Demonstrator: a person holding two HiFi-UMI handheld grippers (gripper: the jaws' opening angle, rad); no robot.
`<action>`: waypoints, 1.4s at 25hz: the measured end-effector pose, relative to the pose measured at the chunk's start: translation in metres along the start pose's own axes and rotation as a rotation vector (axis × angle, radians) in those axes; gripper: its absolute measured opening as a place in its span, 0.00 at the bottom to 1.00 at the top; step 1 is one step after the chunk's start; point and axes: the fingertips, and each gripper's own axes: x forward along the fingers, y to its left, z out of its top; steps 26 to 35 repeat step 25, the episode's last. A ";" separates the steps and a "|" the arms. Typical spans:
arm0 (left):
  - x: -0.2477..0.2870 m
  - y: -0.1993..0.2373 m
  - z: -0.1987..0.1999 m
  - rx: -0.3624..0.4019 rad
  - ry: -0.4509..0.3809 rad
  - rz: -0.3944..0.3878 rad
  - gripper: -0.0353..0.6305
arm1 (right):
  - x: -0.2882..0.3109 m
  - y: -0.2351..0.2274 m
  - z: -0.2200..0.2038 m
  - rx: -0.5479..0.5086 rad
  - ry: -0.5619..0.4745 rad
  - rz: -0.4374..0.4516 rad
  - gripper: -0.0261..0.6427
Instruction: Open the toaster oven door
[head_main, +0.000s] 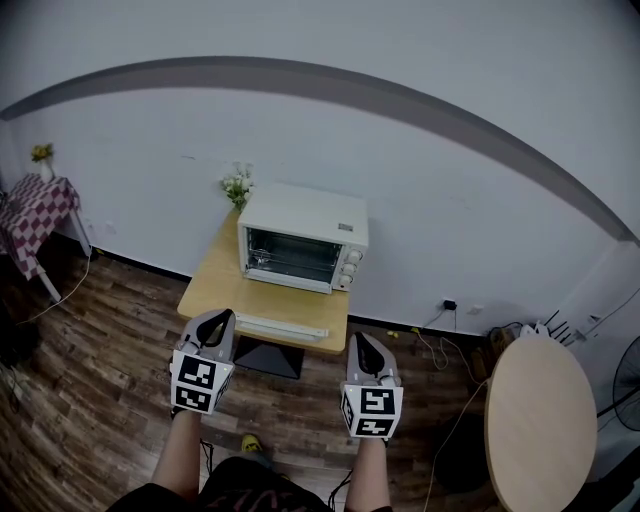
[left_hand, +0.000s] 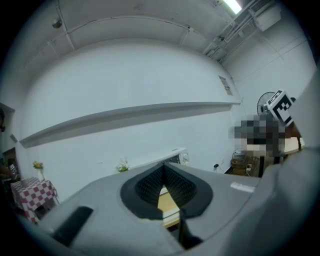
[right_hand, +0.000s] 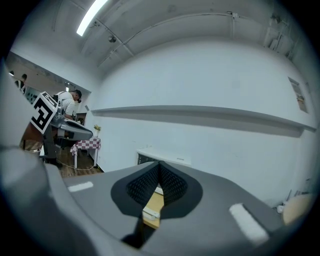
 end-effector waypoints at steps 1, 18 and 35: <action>0.000 0.001 0.001 0.002 -0.003 0.003 0.04 | 0.000 0.001 0.001 -0.007 0.000 -0.002 0.06; -0.008 -0.004 0.004 -0.013 -0.026 0.007 0.05 | -0.012 -0.003 -0.004 0.035 -0.012 0.005 0.06; -0.002 -0.009 0.009 0.019 -0.035 0.003 0.05 | -0.011 -0.015 0.000 -0.006 -0.006 -0.010 0.06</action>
